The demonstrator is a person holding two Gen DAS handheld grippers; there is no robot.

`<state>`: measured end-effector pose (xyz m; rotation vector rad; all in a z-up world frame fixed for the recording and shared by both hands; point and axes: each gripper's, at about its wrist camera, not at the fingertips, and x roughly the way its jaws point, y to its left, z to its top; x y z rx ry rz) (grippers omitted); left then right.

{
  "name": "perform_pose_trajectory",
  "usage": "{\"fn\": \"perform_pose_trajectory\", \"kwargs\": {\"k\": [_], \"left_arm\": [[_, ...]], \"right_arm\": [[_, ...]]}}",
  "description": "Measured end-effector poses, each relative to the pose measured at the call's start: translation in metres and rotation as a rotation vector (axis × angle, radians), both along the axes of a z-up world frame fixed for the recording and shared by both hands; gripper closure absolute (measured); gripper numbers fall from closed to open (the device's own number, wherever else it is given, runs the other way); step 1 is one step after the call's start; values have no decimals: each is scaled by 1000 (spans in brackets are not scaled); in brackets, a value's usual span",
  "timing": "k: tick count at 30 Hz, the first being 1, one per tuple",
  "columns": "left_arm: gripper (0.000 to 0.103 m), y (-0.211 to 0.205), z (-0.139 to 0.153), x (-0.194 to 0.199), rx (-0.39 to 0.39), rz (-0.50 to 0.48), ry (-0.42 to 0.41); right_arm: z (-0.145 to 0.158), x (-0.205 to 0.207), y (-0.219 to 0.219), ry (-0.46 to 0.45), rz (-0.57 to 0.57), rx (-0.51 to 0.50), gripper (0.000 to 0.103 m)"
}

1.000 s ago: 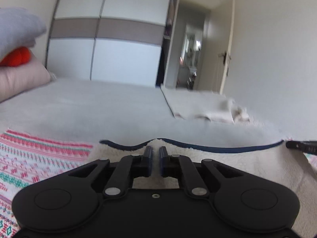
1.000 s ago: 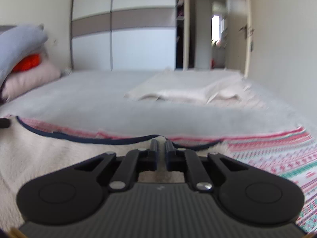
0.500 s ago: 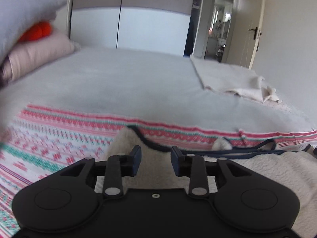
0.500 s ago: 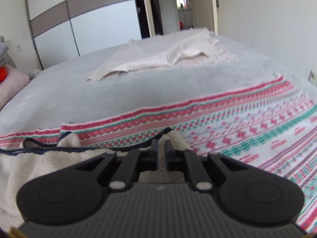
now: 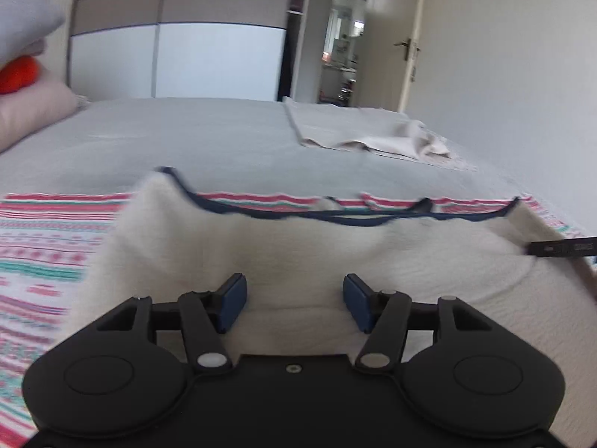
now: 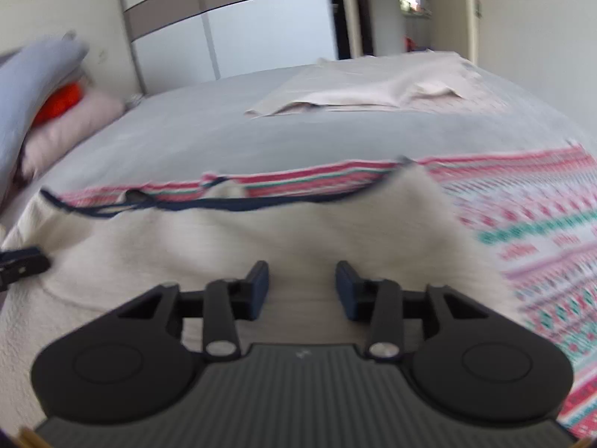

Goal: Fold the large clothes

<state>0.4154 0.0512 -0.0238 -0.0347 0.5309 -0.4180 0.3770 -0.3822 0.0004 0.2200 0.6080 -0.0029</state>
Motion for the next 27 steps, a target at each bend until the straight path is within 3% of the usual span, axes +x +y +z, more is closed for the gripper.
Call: {"fn": "perform_pose_trajectory", "kwargs": {"k": [1, 3, 4, 5, 6, 8, 13, 15, 16, 19, 20, 22, 23, 26, 27], "left_arm": [[44, 10, 1, -2, -8, 4, 1], [44, 25, 4, -1, 43, 147, 16], [45, 36, 7, -2, -15, 148, 38], [47, 42, 11, -7, -52, 163, 52], [46, 43, 17, -16, -61, 168, 52], [46, 34, 25, -36, -76, 119, 37], [45, 18, 20, -83, -136, 30, 65], [43, 15, 5, -91, -111, 32, 88], [43, 12, -1, -95, -95, 20, 55], [42, 16, 3, -110, -89, 69, 59], [39, 19, 9, -114, -110, 90, 84], [20, 28, 19, -128, -192, 120, 141], [18, 32, 23, -135, -223, 124, 155], [12, 43, 30, -156, -301, 139, 195], [7, 47, 31, -162, -328, 154, 213]], "right_arm": [[0, -6, -10, 1, -24, 4, 92], [3, -18, -22, -7, -57, 8, 91], [7, -26, -22, -9, -66, 15, 89], [11, -34, -19, -14, -71, 7, 83], [16, -43, -13, -26, -59, -4, 70], [24, -66, 4, -72, -22, -34, 60], [15, -112, 21, -85, 1, -1, 61], [4, -124, 12, -63, -17, 75, 61], [-2, -131, 6, -62, -31, 109, 61], [-5, -149, -3, -66, -71, 131, 62], [-1, -155, -3, -66, -76, 143, 62], [8, -168, 0, -74, -76, 151, 55], [13, -173, 3, -76, -69, 140, 46], [30, -186, 19, -69, -43, 75, 41], [34, -193, 24, -74, -31, 66, 35]]}}
